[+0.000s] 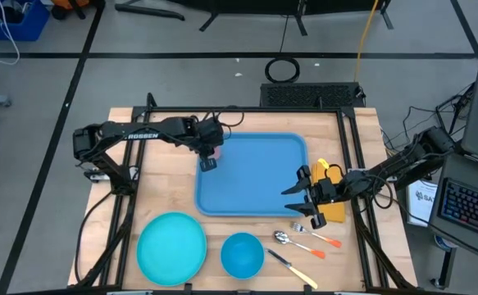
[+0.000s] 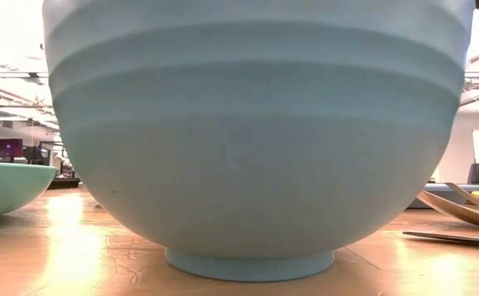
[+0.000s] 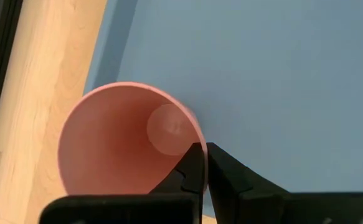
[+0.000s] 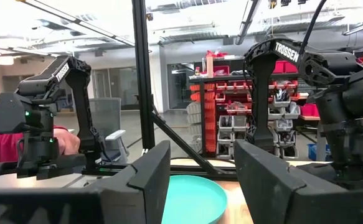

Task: Set up tray
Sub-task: Put the pink cup on the blue serving tray, then put the blue plate on the blue serving tray to the bottom right of the pink cup

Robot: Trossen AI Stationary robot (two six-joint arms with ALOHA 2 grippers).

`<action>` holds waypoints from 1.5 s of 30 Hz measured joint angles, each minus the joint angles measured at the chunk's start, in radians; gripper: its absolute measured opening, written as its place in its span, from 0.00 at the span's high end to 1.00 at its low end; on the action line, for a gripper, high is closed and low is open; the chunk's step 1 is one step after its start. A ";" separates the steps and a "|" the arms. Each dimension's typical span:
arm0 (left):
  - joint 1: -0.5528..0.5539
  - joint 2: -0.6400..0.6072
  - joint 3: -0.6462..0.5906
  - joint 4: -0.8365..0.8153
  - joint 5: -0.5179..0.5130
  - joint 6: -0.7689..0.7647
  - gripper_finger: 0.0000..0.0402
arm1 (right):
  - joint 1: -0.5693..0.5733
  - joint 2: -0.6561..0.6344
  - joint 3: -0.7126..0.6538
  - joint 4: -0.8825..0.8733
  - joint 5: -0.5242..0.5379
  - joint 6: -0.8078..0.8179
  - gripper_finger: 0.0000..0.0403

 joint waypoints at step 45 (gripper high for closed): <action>-0.092 -0.173 0.014 0.005 -0.001 -0.062 0.59 | -0.001 0.000 0.000 -0.033 0.104 -0.008 0.59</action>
